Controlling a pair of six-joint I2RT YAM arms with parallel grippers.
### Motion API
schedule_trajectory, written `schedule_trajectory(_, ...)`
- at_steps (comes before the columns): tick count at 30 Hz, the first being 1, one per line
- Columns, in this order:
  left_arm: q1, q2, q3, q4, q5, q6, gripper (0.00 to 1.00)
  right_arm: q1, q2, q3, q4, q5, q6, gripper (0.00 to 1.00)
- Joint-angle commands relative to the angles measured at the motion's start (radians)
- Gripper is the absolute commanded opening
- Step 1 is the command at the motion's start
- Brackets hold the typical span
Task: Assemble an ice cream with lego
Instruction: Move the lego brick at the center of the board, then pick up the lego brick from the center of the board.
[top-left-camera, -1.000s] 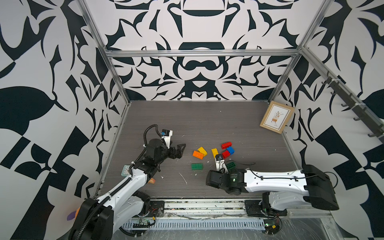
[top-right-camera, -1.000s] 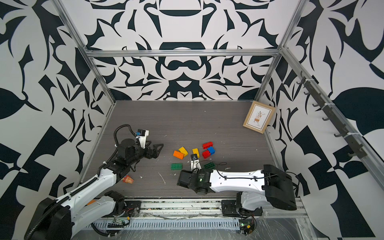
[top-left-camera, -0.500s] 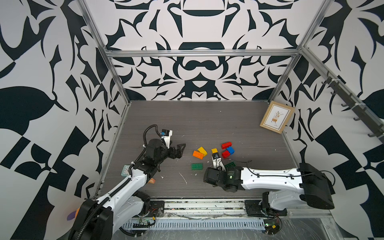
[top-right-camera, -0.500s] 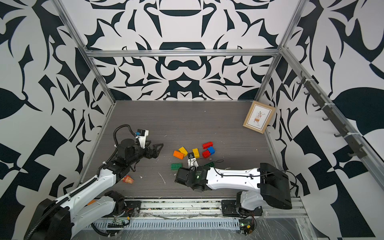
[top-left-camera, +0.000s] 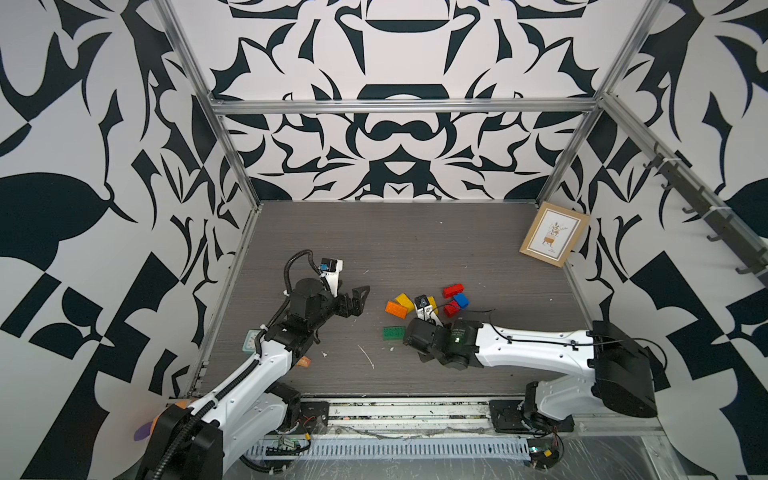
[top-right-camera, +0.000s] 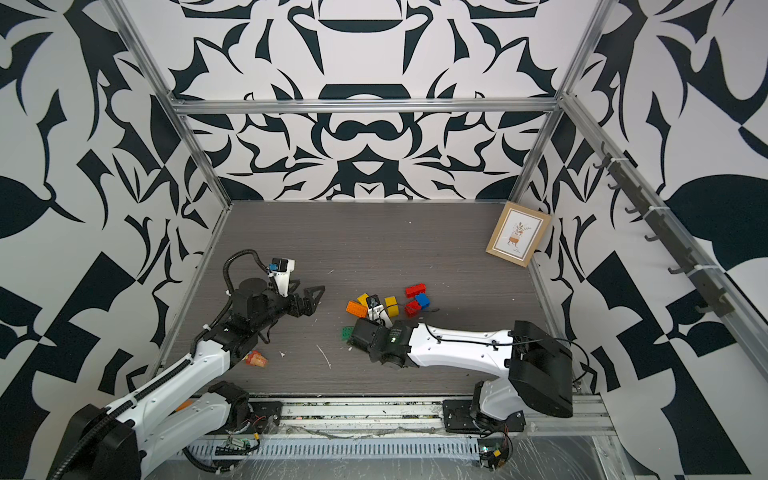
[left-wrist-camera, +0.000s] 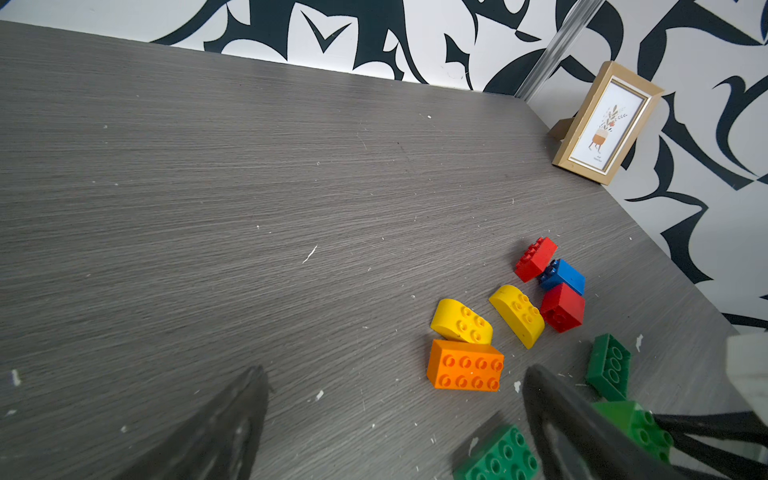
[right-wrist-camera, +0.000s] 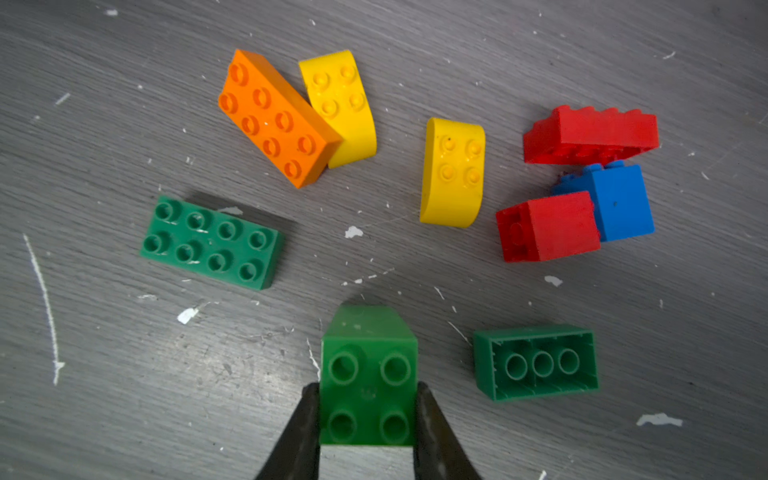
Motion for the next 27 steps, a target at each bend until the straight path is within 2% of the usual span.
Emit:
schedule_trajectory(1, -0.002, -0.013, -0.005, -0.003, -0.012, 0.008, 0.99, -0.001, 0.022, 0.016, 0.058, -0.018, -0.021, 0.13)
schedule_trajectory(3, -0.002, -0.013, -0.004, -0.005, -0.012, 0.009, 0.99, -0.002, 0.023, 0.013, 0.067, -0.021, -0.019, 0.19)
schedule_trajectory(7, -0.002, -0.012, -0.004, -0.005, -0.011, 0.010, 0.99, -0.001, 0.012, 0.014, 0.056, -0.015, -0.018, 0.37)
schedule_trajectory(12, -0.001, -0.012, -0.003, -0.004, -0.012, 0.008, 0.99, -0.002, -0.022, 0.041, 0.032, -0.004, -0.029, 0.51)
schedule_trajectory(16, -0.003, -0.017, -0.004, -0.007, -0.015, 0.008, 0.99, -0.001, -0.052, 0.088, -0.008, -0.003, -0.071, 0.59)
schedule_trajectory(19, -0.003, -0.027, 0.000, -0.021, -0.028, -0.002, 0.99, -0.001, -0.062, 0.154, -0.059, -0.025, -0.181, 0.61)
schedule_trajectory(23, -0.001, -0.060, 0.042, -0.126, -0.085, -0.081, 0.99, -0.004, -0.034, 0.285, -0.137, -0.099, -0.401, 0.64)
schedule_trajectory(25, -0.001, -0.082, 0.091, -0.223, -0.115, -0.109, 0.99, -0.017, -0.001, 0.341, -0.158, -0.186, -0.541, 0.66)
schedule_trajectory(27, 0.002, -0.117, 0.149, -0.334, -0.138, -0.122, 0.99, -0.049, 0.057, 0.410, -0.211, -0.357, -0.685, 0.67)
